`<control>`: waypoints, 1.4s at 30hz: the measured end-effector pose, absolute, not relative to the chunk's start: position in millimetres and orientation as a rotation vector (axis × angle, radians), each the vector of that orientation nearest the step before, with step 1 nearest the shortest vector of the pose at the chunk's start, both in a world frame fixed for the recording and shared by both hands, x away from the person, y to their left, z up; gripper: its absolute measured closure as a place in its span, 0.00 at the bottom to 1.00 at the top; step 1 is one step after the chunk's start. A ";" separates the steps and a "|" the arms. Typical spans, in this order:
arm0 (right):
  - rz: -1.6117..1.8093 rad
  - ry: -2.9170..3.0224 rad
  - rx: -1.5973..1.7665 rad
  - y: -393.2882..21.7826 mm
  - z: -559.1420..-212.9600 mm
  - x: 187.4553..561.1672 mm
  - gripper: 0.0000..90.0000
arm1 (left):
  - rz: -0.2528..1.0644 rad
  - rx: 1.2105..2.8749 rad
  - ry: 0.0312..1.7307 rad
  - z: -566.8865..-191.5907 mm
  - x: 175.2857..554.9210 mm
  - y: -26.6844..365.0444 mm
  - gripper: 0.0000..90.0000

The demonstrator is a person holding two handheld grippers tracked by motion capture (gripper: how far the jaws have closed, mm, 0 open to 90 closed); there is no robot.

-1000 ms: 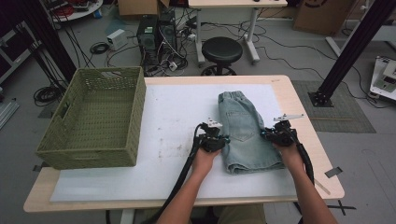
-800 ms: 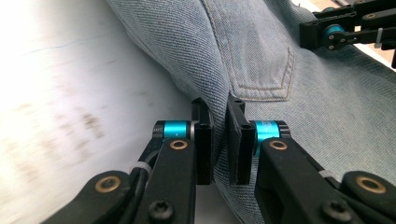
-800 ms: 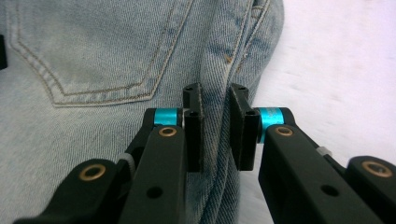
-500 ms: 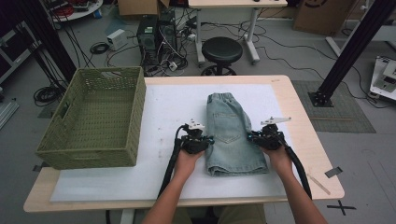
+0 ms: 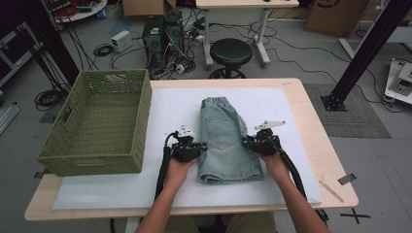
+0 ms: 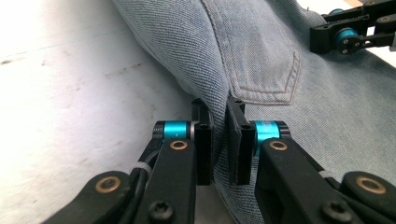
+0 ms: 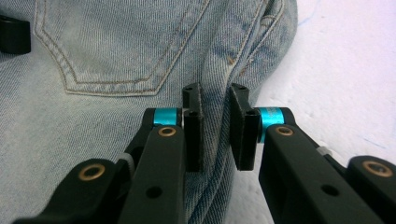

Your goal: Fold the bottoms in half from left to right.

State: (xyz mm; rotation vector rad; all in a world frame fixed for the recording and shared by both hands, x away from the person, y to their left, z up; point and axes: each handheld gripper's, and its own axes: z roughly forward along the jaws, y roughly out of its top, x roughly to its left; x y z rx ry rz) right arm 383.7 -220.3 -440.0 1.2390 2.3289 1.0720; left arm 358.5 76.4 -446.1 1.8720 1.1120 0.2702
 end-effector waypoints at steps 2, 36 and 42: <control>1.074 2.343 1.229 -219.0 -440.0 383.8 0.86 | 0.262 1.871 1.110 -447.6 358.4 78.0 0.92; 1.084 2.211 1.272 -214.1 -404.7 448.6 0.99 | 0.301 1.703 1.053 -431.6 364.5 121.6 0.29; 0.934 2.245 1.219 -199.8 -421.1 451.0 0.98 | 0.305 1.712 1.046 -432.6 364.2 118.2 0.29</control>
